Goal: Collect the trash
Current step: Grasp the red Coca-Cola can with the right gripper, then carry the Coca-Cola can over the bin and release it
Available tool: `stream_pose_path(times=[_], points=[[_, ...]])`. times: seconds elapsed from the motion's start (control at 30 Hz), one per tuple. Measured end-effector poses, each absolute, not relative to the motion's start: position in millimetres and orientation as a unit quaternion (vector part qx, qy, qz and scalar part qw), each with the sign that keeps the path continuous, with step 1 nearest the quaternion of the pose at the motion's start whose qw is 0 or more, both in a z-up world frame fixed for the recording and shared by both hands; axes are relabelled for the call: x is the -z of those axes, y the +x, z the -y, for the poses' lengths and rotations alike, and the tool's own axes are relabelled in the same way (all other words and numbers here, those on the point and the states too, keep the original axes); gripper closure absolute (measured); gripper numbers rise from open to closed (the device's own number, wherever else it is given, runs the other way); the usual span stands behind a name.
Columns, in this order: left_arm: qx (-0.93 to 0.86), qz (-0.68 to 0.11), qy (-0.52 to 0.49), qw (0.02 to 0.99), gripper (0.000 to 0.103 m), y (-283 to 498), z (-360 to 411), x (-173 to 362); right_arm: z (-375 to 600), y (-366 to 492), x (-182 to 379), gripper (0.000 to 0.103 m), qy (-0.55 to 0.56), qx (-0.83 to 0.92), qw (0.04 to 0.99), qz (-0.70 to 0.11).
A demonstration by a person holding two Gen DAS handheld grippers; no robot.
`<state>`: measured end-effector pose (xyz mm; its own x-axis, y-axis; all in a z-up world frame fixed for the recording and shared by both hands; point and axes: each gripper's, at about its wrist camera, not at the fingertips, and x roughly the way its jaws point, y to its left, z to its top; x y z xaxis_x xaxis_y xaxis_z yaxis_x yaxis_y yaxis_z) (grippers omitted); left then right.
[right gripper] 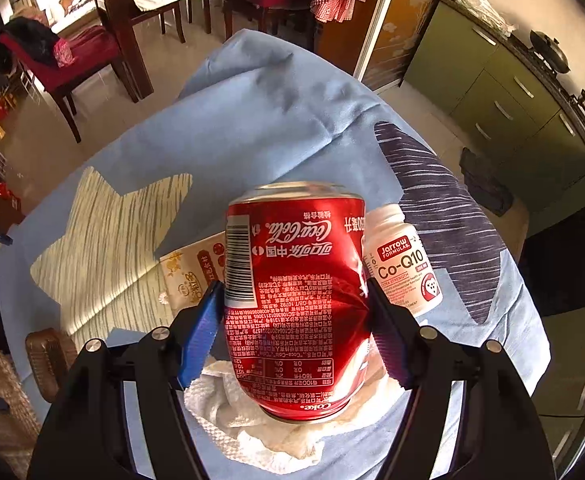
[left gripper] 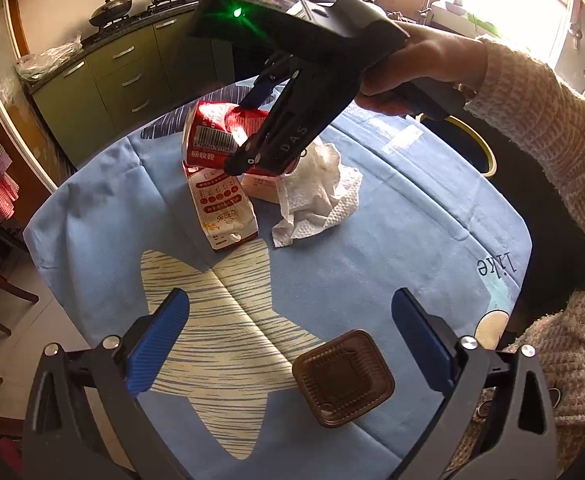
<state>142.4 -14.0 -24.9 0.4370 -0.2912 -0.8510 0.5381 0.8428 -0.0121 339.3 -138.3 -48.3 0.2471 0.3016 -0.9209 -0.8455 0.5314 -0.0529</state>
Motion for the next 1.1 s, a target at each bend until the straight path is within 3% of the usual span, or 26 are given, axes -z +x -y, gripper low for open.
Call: stream_pose_path(times=[0.27, 0.5, 0.8, 1.0, 1.1], points=[[0.262, -0.473, 0.149, 0.828, 0.006, 144.6, 35.4, 26.4, 203.8, 314.9, 10.0, 0.034, -0.218, -0.386, 0.76, -0.475], [0.294, -0.471, 0.167, 0.815, 0.006, 146.3, 75.2, 26.0, 349.1, 284.9, -1.1, 0.033, -0.162, -0.284, 0.804, -0.496], [0.34, -0.461, 0.198, 0.795, 0.006, 141.8, 131.7, 26.6, 562.7, 264.9, 66.4, 0.033, -0.057, -0.071, 0.819, -0.567], [0.336, -0.467, 0.204, 0.792, 0.006, 144.9, 141.8, 28.6, 627.6, 282.4, 118.0, 0.033, -0.008, -0.007, 0.808, -0.589], [0.325, -0.475, 0.201, 0.792, 0.006, 149.2, 138.5, 30.3, 644.7, 289.2, 132.8, 0.027, 0.008, 0.016, 0.804, -0.595]])
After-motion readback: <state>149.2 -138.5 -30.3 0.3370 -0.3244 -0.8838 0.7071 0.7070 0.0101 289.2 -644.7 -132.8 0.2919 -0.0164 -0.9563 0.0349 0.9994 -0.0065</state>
